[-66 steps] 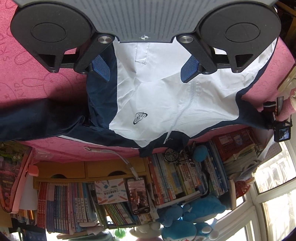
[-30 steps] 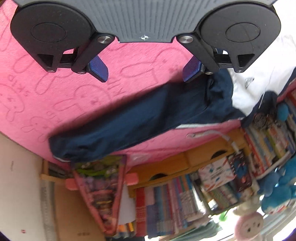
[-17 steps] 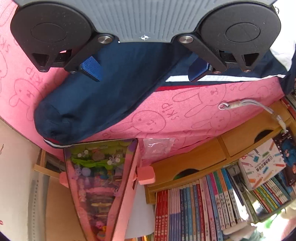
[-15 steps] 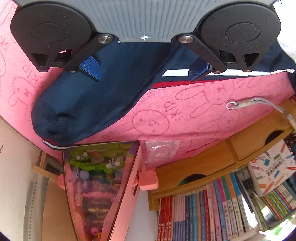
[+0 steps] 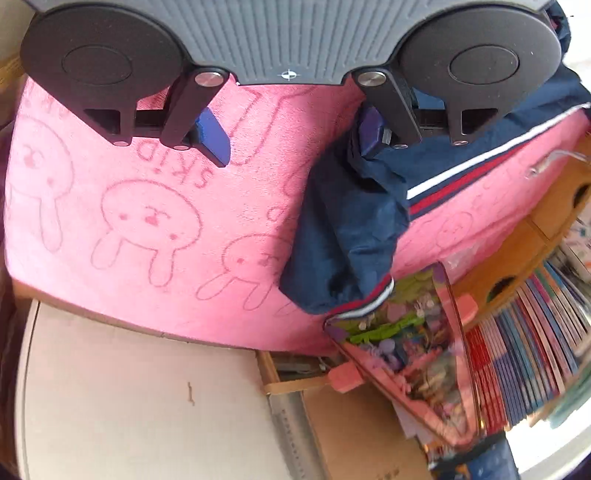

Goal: Fold clothes

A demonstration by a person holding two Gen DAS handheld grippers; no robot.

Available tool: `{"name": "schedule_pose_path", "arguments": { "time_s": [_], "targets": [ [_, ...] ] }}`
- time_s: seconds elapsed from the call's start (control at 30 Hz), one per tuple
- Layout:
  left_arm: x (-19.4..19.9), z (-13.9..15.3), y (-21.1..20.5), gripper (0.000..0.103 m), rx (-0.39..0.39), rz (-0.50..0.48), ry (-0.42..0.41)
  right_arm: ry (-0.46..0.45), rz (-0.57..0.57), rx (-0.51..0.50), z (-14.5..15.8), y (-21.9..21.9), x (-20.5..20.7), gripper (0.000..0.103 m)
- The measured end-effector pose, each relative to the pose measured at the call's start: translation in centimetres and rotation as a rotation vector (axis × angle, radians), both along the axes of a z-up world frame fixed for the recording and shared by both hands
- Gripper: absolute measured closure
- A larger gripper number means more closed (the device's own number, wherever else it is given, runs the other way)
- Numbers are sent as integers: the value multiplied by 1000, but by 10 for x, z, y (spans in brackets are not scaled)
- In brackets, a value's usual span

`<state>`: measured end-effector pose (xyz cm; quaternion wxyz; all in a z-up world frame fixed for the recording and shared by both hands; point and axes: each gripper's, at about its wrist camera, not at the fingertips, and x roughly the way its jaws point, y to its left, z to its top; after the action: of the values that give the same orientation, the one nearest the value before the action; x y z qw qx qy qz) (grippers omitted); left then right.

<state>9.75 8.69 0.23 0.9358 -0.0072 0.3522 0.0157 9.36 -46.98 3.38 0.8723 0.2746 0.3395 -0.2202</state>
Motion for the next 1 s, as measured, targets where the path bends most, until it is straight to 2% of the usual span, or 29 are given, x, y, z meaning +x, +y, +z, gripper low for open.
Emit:
{"name": "schedule_pose_path", "arguments": {
  "time_s": [0.07,0.1,0.17,0.23,0.3,0.43,0.47,0.5,0.6,0.67,0.73,0.83,0.9,0.97,1.0],
  "targets": [
    [0,0,0,0,0,-1,0,-15,-15,12,2,-2,-16,32],
    [0,0,0,0,0,-1,1,-7,-24,-16,6,4,-19,32],
    [0,0,1,0,0,0,1,58,-46,-202,16,23,-18,30],
    [0,0,1,0,1,-1,1,123,-68,-387,26,41,-16,17],
    [0,0,1,0,2,-2,1,140,-140,-451,28,42,-21,11],
    [0,0,1,0,2,-2,1,153,-315,-261,15,-11,-42,14],
    [0,0,1,0,2,-2,1,165,-353,-236,10,-20,-52,15],
    [0,0,1,0,2,-2,2,160,-353,-252,10,-22,-59,17],
    [0,-1,0,0,4,-1,2,94,-182,-376,20,-3,-59,17],
    [0,0,0,0,6,0,2,34,-44,-469,29,20,-40,17],
    [1,0,1,0,6,-1,3,15,98,-567,32,41,-12,9],
    [1,0,1,0,6,-1,3,102,281,-646,22,60,51,7],
    [1,0,1,0,6,-1,3,161,279,-642,11,57,83,8],
    [1,0,1,0,6,0,3,211,299,-572,2,43,106,9],
    [1,0,1,0,6,0,3,235,307,-537,-3,35,116,16]
  ]
}}
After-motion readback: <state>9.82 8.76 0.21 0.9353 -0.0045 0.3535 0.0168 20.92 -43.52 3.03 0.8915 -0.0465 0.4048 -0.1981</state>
